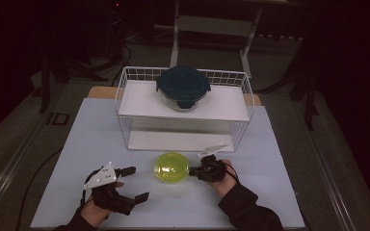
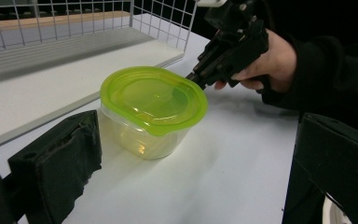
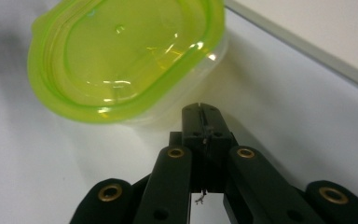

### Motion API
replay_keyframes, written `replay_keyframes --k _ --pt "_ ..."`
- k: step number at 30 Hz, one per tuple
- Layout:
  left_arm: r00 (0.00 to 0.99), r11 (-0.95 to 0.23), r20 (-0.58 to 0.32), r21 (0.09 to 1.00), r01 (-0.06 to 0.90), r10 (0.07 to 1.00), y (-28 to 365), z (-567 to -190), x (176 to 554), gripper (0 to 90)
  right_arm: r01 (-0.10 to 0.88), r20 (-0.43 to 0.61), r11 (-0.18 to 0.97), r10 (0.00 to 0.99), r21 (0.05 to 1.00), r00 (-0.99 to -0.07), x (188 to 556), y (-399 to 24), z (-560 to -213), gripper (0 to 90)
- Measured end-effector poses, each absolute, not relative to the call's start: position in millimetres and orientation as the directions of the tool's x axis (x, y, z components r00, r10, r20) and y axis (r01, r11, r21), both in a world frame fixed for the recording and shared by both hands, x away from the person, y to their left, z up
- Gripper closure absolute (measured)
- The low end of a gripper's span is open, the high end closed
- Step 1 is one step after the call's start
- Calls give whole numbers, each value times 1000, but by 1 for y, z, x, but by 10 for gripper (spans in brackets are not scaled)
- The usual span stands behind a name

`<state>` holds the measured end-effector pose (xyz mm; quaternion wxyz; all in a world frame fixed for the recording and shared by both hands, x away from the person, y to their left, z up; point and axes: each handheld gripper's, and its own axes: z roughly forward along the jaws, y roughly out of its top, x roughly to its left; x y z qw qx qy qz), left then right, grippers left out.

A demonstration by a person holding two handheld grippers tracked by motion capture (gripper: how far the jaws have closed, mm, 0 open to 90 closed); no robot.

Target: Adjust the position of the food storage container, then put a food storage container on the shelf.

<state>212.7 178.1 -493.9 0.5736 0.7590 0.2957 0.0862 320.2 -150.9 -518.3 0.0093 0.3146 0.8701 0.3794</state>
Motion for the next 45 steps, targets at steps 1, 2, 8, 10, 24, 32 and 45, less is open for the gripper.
replay_keyframes --k 1,2,8,10,24,32,45 --pt "810 -166 -209 922 350 548 178 -494 213 4 540 218 511 560 668 -799 319 -154 -516 883" --pt "810 -162 -211 922 350 548 178 -493 213 4 539 211 510 565 671 -798 319 -156 -515 855" --pt "813 -172 -209 920 352 543 177 -494 214 4 539 200 484 587 689 -784 309 -174 -505 718" --pt "815 -176 -202 922 346 543 175 -492 214 5 540 206 470 590 698 -780 305 -179 -501 653" --pt "780 -195 -213 899 392 589 165 -463 240 5 517 270 334 567 788 -778 290 -191 -471 151" --pt "737 -162 -344 839 519 582 157 -462 266 5 524 318 266 551 809 -771 299 -190 -462 169" --pt "665 -172 -435 746 644 607 140 -480 294 52 719 515 190 579 669 -633 314 -167 -483 143"
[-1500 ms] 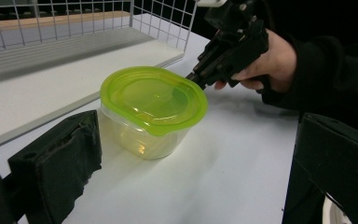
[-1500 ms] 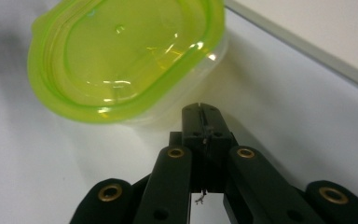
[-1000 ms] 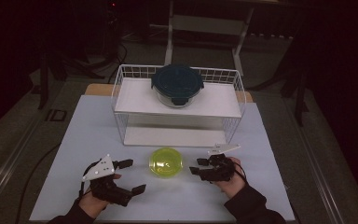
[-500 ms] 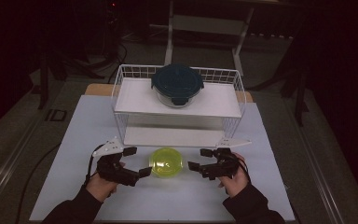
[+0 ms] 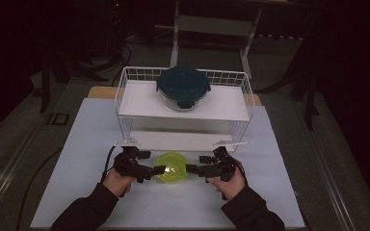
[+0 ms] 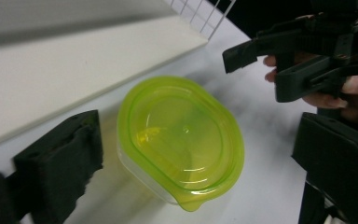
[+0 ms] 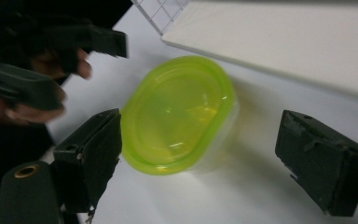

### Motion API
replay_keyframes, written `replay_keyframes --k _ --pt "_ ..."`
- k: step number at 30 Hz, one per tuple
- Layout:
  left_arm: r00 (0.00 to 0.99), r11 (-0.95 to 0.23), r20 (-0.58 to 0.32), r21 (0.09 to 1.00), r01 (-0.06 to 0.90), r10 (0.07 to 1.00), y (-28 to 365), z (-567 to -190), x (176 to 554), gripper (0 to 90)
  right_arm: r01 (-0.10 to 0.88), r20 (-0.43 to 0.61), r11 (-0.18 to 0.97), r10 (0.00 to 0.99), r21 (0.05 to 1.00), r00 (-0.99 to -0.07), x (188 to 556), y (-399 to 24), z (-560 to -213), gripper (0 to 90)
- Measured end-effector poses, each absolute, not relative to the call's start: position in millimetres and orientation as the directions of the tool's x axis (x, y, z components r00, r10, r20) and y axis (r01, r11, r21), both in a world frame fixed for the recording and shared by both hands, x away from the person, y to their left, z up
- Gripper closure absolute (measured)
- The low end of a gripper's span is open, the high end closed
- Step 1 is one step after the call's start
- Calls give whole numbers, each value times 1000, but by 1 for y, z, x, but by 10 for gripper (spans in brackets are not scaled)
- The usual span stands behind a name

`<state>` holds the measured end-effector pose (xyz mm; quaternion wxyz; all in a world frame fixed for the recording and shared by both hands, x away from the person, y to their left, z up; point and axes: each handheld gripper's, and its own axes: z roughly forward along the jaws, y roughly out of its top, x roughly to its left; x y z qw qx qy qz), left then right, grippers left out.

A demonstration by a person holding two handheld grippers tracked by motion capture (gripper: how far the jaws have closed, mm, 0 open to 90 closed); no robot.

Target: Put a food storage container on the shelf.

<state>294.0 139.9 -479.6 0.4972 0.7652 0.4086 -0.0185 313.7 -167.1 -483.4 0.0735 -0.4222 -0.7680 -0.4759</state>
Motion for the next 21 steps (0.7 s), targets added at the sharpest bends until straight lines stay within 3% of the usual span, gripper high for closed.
replay_keyframes --k 4,7,9,14,21 --pt "594 -120 -519 683 720 615 142 -486 303 64 777 592 170 555 606 -584 318 -162 -491 221" --pt "563 -112 -533 656 746 632 144 -489 305 143 798 607 158 569 582 -555 320 -160 -494 271" --pt "519 -94 -600 595 798 609 146 -497 311 169 830 636 126 583 543 -505 322 -159 -500 352" --pt "435 -52 -657 517 855 616 147 -508 316 373 872 679 100 587 479 -441 326 -160 -506 538" --pt "407 -52 -684 476 878 606 147 -514 317 624 886 684 119 593 448 -426 327 -158 -508 699"
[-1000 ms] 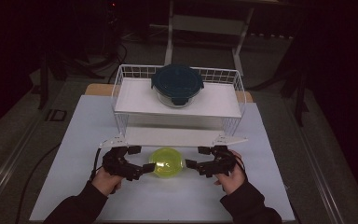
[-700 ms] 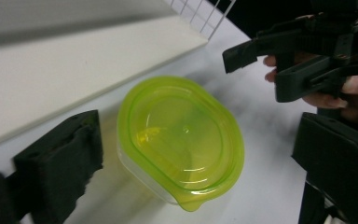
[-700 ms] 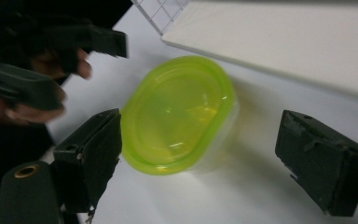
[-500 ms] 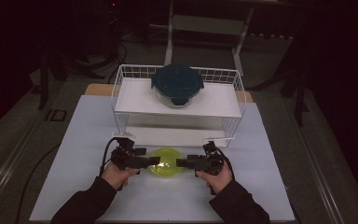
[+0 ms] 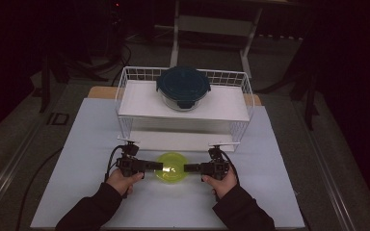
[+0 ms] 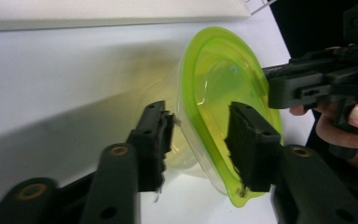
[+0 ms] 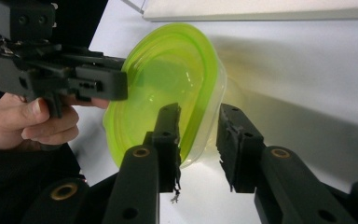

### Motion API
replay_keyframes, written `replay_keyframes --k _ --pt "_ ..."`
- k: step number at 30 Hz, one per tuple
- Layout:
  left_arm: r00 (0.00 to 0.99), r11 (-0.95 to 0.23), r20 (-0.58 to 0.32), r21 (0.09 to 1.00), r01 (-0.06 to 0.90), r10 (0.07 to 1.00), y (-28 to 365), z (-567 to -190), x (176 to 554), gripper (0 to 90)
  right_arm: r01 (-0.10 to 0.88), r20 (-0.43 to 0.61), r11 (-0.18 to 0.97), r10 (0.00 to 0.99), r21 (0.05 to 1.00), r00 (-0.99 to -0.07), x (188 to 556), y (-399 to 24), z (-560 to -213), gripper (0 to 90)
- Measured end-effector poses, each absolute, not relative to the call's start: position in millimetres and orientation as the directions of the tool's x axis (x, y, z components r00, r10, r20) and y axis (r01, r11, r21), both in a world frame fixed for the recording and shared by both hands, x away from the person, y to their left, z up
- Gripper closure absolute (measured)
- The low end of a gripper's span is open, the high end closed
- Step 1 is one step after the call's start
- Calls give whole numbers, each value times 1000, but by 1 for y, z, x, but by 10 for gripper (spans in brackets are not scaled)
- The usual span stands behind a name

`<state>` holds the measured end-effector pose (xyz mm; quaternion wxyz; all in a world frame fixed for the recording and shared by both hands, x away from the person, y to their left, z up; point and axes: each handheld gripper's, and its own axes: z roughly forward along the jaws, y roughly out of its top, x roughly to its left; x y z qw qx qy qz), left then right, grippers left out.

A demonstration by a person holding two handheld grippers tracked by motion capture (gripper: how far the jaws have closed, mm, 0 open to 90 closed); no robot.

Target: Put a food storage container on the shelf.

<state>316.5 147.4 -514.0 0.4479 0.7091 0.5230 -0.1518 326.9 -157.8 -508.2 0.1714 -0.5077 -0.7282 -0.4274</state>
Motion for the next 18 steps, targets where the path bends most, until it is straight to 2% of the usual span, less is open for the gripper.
replay_keyframes --k 3,8,16,18 --pt "417 -70 -676 477 876 608 148 -513 315 701 886 684 122 592 447 -427 326 -158 -509 739" --pt "444 -90 -662 497 863 604 149 -512 312 719 884 704 131 557 450 -440 324 -158 -510 760" --pt "446 -92 -659 498 862 605 150 -510 307 750 874 672 143 587 464 -452 316 -154 -502 780" --pt "456 -96 -642 514 853 616 150 -508 303 764 868 659 148 593 475 -462 313 -154 -498 808"
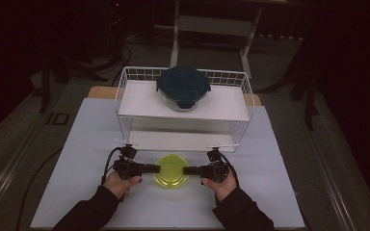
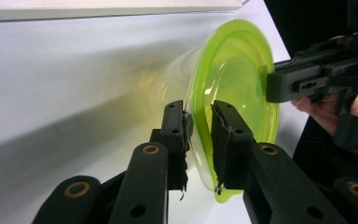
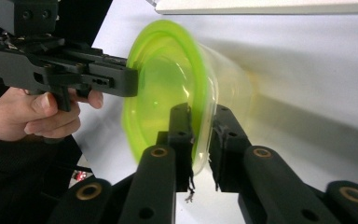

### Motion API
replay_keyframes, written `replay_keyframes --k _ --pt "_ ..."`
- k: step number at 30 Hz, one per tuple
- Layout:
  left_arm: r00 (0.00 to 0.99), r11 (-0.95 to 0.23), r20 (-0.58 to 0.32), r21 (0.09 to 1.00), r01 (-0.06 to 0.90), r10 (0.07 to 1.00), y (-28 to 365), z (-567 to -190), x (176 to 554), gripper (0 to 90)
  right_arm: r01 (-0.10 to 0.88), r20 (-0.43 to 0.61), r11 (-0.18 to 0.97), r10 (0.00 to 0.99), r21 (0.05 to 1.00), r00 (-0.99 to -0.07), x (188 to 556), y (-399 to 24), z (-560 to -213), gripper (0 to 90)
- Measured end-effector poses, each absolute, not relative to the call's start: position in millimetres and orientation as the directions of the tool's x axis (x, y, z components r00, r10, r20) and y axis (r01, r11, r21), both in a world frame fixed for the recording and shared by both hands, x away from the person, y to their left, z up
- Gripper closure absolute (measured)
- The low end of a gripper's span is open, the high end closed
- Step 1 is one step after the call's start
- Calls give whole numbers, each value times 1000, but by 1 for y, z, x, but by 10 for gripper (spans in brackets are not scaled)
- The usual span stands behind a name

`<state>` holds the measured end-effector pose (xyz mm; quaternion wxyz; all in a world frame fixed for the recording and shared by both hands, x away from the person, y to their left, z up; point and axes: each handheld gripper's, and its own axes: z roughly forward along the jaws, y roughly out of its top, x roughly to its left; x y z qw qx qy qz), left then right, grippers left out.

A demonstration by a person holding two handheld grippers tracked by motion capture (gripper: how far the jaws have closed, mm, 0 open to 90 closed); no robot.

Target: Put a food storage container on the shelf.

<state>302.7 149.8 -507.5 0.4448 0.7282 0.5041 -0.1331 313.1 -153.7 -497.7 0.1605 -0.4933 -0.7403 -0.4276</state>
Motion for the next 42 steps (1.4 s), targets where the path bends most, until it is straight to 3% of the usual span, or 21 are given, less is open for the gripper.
replay_keyframes --k 10,22,42 --pt "453 -44 -664 536 843 595 151 -491 297 794 832 631 164 579 530 -516 307 -157 -479 820" --pt "516 -54 -603 617 785 608 149 -447 291 797 791 609 152 559 592 -563 303 -161 -443 820" --pt "604 -41 -526 733 679 599 151 -349 289 798 691 545 118 527 713 -652 301 -164 -354 820"
